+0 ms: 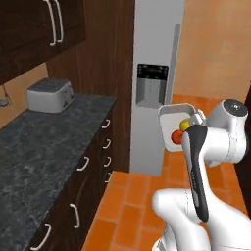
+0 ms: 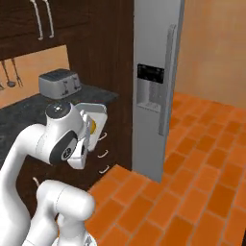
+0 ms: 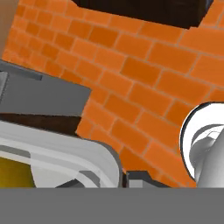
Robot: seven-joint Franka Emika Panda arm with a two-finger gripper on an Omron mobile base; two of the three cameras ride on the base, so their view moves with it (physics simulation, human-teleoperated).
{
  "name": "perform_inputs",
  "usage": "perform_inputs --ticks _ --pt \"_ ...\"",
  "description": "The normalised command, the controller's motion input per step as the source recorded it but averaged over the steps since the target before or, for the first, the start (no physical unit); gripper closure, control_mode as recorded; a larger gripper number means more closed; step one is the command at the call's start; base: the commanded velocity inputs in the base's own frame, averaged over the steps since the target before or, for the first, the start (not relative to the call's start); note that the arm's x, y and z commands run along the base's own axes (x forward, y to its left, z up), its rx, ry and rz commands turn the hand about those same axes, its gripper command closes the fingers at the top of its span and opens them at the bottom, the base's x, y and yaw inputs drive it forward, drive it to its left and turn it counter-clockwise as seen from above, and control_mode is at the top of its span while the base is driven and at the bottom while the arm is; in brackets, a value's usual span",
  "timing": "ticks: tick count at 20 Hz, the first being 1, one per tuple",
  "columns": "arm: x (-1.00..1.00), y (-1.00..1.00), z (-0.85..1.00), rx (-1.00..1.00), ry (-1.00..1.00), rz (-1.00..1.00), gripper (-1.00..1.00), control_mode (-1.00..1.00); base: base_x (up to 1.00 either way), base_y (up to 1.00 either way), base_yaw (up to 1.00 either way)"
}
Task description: Take the meat container that has the chicken drumstick and place it on the second highest rack of the freezer. Then take the vegetable container that has the lemon and tomato and place it on the highest rack of the freezer.
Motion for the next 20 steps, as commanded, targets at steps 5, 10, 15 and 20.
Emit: perform_inputs --ticks 5,10,15,20 --pt "0.0 0.0 0.0 0.0 0.0 0.0 1.0 1.0 0.78 -0.5 -0.7" --pt "0.0 0.0 0.0 0.0 0.0 0.0 1.0 1.0 1.0 -0.59 -0.52" --pt "0.0 0.0 0.0 0.0 0.0 0.0 1.0 1.0 1.0 -0.73 -0.32" --pt "0.0 0.0 0.0 0.0 0.0 0.0 1.0 1.0 1.0 -0.23 -0.04"
